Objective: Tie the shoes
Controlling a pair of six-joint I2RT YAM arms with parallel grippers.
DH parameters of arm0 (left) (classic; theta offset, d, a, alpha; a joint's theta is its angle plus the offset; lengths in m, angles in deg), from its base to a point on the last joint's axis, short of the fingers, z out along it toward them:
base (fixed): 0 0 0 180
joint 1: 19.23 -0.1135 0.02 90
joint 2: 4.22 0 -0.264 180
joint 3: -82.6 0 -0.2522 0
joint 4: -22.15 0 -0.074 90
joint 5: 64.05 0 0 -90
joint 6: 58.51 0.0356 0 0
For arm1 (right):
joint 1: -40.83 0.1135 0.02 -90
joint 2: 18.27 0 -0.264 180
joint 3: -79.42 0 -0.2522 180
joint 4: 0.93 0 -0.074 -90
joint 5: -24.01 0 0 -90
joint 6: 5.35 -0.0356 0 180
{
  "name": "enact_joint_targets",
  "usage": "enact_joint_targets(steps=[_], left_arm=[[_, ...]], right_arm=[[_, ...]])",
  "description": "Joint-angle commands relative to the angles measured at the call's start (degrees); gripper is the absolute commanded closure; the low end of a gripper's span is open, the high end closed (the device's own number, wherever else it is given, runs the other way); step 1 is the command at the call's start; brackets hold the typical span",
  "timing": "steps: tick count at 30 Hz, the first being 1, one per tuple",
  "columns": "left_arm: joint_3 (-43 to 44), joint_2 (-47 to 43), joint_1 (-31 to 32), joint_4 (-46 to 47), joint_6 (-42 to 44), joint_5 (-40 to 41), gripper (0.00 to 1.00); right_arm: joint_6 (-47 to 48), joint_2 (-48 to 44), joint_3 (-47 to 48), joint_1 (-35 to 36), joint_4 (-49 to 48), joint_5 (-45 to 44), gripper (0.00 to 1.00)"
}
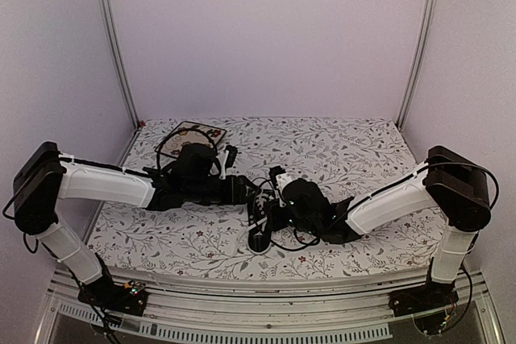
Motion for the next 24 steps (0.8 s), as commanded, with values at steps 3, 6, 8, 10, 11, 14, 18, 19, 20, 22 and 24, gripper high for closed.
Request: enact_joint_targets(steps=[3, 6, 8, 10, 11, 14, 18, 19, 20, 22, 24], left_arm=[[2.41, 0.31, -5.25, -9.59, 12.55, 4.13, 0.44], [4.92, 4.12, -6.42, -10.72, 15.76, 2.7, 0.52], [6.8, 6.59, -6.64, -10.83, 17.55, 1.66, 0.53], [8.95, 9.18, -6.78, -11.25, 19.02, 0.93, 0.52], [10.11, 10.58, -6.91, -11.84, 19.64, 0.85, 0.52], [13.4, 14.42, -7.89, -12.99, 20.74, 0.05, 0.53], [15.44, 17.66, -8.75, -13.31, 21.59, -0.54, 0.55], [15.71, 18.04, -8.95, -13.33, 21.62, -0.34, 0.56], [15.93, 18.45, -9.08, -13.45, 21.5, -0.14, 0.57], [16.23, 19.13, -9.5, -13.42, 21.24, -0.21, 0.6], [16.43, 19.6, -9.93, -13.31, 21.1, -0.42, 0.66]], right_arm=[[-1.7, -2.81, -1.11, -0.11, -1.12, -0.68, 0.98], [-1.76, -2.61, -0.83, -0.33, -0.92, -0.26, 0.98], [-1.9, -2.49, -0.72, -0.43, -0.72, -0.01, 0.98], [-2.02, -2.44, -0.51, -0.62, -0.61, 0.41, 0.98], [-2.1, -2.43, -0.48, -0.7, -0.49, 0.54, 0.98], [-2.37, -2.45, -0.23, -0.89, -0.23, 0.96, 0.98], [-2.56, -2.35, 0.21, -0.94, 0.14, 1.3, 0.98], [-2.64, -2.36, 0.41, -0.98, 0.22, 1.4, 0.98], [-2.59, -2.3, 0.45, -0.94, 0.3, 1.51, 0.98], [-2.65, -2.27, 0.57, -0.93, 0.33, 1.62, 0.98], [-2.65, -2.14, 0.87, -0.93, 0.45, 1.71, 0.98]])
